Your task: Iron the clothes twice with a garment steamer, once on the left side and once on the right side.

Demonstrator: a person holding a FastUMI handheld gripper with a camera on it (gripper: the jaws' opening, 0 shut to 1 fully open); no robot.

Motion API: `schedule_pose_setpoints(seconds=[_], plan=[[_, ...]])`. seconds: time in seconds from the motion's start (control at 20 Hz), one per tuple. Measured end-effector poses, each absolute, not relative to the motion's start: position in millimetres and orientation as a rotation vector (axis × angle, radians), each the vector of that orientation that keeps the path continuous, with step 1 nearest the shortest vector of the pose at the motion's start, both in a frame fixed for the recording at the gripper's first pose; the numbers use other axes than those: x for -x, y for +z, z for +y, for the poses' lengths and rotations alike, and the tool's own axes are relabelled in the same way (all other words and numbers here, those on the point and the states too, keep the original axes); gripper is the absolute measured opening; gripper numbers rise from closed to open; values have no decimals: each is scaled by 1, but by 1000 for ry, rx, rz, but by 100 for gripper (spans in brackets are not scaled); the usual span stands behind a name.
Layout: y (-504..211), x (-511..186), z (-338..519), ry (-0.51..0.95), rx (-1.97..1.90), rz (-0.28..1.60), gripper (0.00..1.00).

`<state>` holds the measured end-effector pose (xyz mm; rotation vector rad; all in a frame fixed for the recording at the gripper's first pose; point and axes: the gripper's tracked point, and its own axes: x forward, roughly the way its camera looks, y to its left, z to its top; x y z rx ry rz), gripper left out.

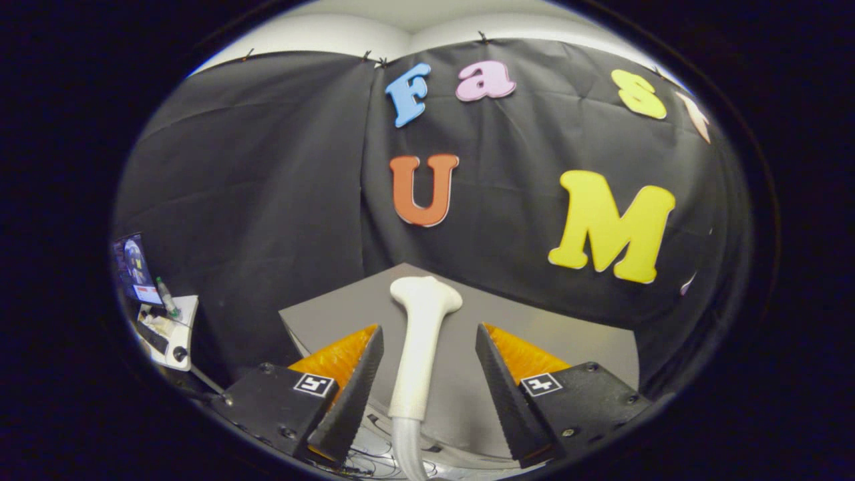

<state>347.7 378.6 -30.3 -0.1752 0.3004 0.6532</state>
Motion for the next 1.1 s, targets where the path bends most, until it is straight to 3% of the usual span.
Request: schedule_pose_setpoints(seconds=[0.3,0.45,0.55,0.6,0.9,1.1], plan=[[-89,-369,398,653,219,477,72],[-92,-370,399,620,235,500,69],[-92,-365,400,592,233,517,48],[-92,-364,401,579,227,524,45],[-89,-363,404,591,175,559,34],[-82,-349,392,604,102,546,31]])
